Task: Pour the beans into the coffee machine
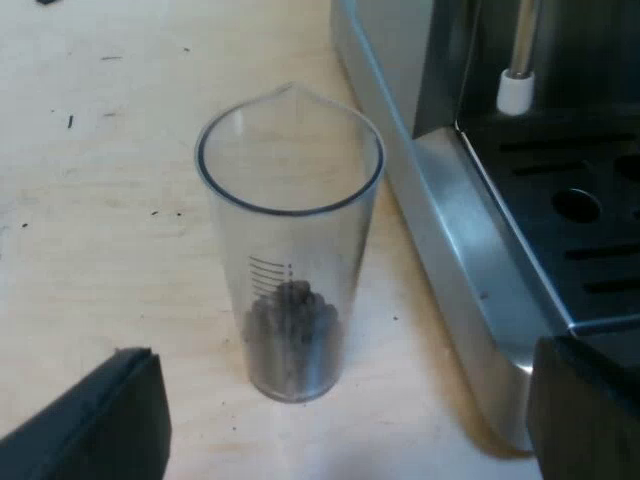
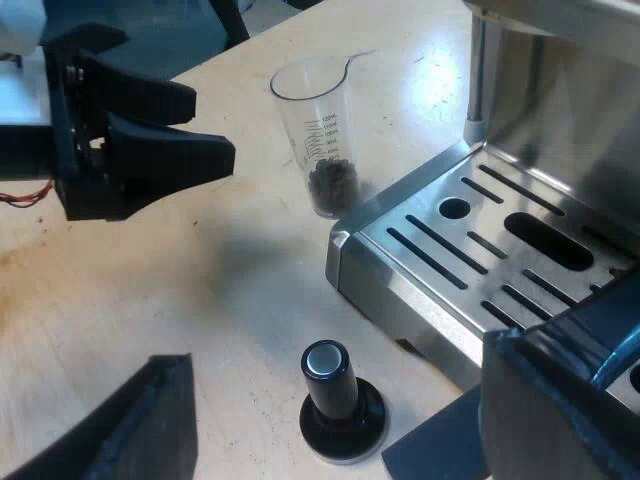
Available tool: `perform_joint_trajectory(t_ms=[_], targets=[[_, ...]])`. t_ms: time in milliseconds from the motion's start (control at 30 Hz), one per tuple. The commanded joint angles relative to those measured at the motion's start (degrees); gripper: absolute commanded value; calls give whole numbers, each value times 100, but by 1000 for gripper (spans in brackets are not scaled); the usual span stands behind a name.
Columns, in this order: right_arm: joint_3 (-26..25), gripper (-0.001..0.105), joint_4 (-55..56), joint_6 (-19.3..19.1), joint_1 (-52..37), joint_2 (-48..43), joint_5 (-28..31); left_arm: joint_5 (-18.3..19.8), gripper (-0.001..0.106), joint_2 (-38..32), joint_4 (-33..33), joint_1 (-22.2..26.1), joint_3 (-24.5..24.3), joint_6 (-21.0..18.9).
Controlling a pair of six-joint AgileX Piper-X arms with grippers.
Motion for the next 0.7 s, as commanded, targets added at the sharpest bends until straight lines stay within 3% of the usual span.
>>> perform_joint_trajectory(t_ms=[33, 133, 500, 700], targets=[[-30, 62, -59, -78, 20, -4, -128, -158, 87, 150, -407, -32, -9, -15], [-30, 62, -59, -78, 20, -4, -128, -311, 87, 386, -797, -32, -9, -15], [-30, 62, -82, -78, 20, -4, -128, -288, 87, 1522, -1799, -32, -9, -15], [-30, 62, -82, -78, 20, -4, -128, -267, 87, 2281, -2681, -32, -9, -15]])
